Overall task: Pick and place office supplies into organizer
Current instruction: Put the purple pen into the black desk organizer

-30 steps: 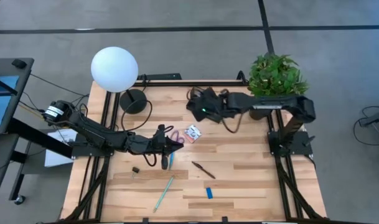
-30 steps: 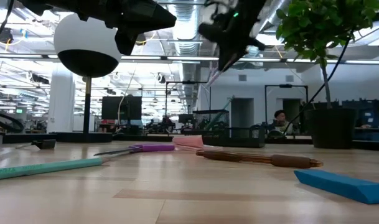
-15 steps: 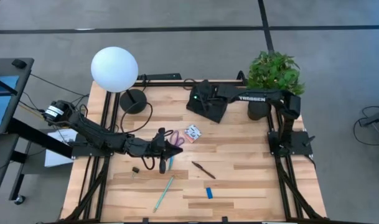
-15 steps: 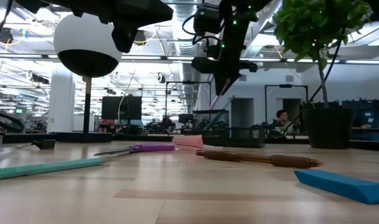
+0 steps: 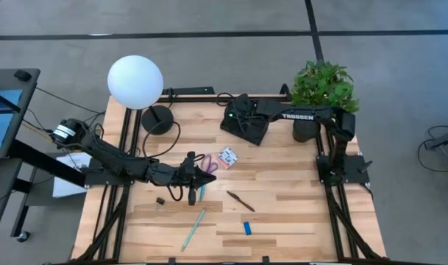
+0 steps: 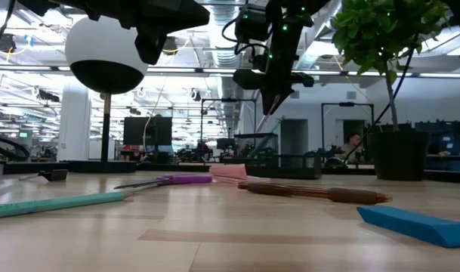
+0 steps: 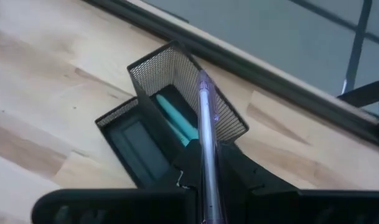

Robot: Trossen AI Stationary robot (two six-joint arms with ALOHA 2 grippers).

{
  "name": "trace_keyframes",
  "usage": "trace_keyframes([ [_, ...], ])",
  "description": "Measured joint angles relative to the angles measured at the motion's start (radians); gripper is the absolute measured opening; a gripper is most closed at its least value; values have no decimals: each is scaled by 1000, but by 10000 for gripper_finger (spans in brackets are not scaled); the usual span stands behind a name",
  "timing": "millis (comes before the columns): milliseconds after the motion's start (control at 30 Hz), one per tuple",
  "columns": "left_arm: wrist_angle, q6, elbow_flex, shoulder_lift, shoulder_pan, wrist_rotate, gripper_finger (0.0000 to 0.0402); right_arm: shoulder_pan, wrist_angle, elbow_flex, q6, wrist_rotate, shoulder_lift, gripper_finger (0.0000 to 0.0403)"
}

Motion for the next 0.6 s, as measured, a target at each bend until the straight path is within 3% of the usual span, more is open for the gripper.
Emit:
trace_keyframes([
  [200, 0, -1, 0, 0, -12, 3, 16, -18, -13, -1, 16, -65, 30, 28],
  [467, 0, 7, 0, 0, -13, 2, 16, -12, -6, -1, -17, -64, 66, 27],
  [600, -1, 6, 0, 0, -13, 2, 16, -12, 2, -2, -19, -60, 66, 57],
])
